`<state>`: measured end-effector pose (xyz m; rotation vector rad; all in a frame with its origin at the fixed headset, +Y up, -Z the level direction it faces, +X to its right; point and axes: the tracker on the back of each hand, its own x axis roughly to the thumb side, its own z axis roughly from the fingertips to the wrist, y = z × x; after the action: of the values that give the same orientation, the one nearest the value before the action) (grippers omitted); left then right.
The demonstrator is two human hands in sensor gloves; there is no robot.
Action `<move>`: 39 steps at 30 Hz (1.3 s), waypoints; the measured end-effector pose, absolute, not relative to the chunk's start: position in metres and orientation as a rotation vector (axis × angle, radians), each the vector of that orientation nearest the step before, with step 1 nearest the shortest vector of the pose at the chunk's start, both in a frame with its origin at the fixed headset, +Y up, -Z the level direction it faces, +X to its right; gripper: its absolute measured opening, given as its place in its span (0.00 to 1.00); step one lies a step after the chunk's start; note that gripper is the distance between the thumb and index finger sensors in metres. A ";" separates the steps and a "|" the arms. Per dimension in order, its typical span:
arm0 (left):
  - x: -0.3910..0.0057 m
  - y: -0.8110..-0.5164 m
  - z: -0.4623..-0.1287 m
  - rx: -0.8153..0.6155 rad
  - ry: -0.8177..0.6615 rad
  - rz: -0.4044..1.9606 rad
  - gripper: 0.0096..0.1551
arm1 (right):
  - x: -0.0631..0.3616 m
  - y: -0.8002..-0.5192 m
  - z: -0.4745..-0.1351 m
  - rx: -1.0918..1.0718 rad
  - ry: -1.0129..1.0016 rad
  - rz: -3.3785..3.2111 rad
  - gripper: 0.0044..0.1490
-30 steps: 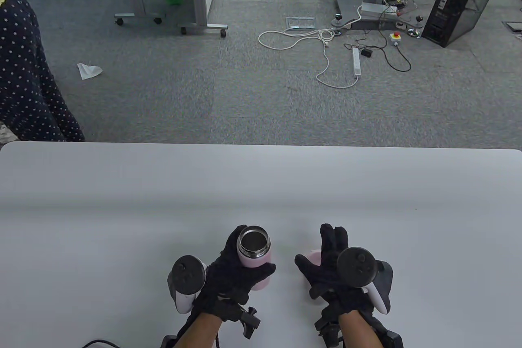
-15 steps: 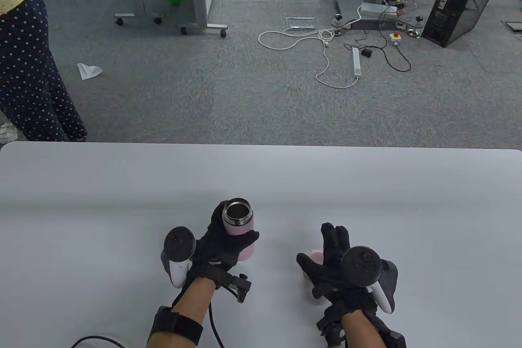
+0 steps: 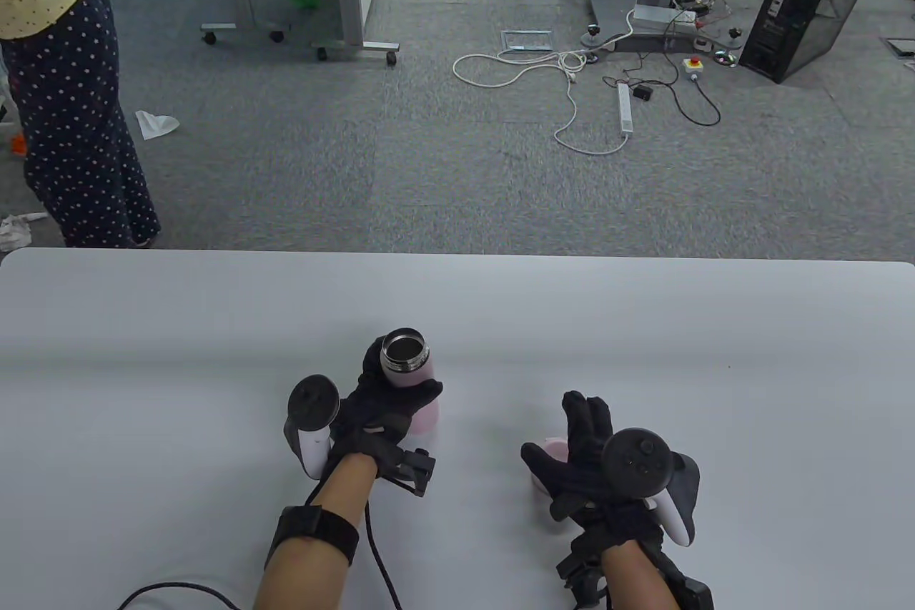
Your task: Open thermos by twisting cap
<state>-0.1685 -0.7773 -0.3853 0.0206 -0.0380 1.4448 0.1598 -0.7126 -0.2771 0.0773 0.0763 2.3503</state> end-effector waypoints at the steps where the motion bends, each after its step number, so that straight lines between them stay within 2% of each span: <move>1: -0.168 -0.777 -0.387 0.007 -0.049 1.441 0.68 | 0.160 -0.712 -0.277 0.078 0.079 2.348 0.63; 8: -0.164 -0.777 -0.388 -0.011 -0.088 1.383 0.68 | 0.157 -0.715 -0.279 0.093 0.113 2.340 0.63; 15: -0.164 -0.775 -0.384 -0.074 -0.086 1.310 0.66 | 0.156 -0.712 -0.277 0.111 0.106 2.336 0.63; 25: -0.165 -0.780 -0.377 -0.087 -0.071 1.237 0.63 | 0.154 -0.707 -0.276 0.145 0.094 2.320 0.63; 31: -0.166 -0.777 -0.366 -0.086 -0.071 1.240 0.53 | 0.154 -0.704 -0.274 0.160 0.075 2.326 0.63; 34: -0.170 -0.770 -0.356 -0.089 -0.096 1.168 0.50 | 0.153 -0.701 -0.273 0.169 0.061 2.320 0.63; 36: -0.175 -0.767 -0.350 -0.094 -0.111 1.145 0.52 | 0.153 -0.699 -0.271 0.170 0.045 2.331 0.63; 39: -0.182 -0.759 -0.337 -0.090 -0.130 1.122 0.62 | 0.154 -0.696 -0.270 0.160 -0.005 2.379 0.63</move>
<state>-0.1824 -0.7590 -0.3374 -0.0897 -0.1299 1.1224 0.1541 -0.6958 -0.2696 0.1596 -0.0045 2.3794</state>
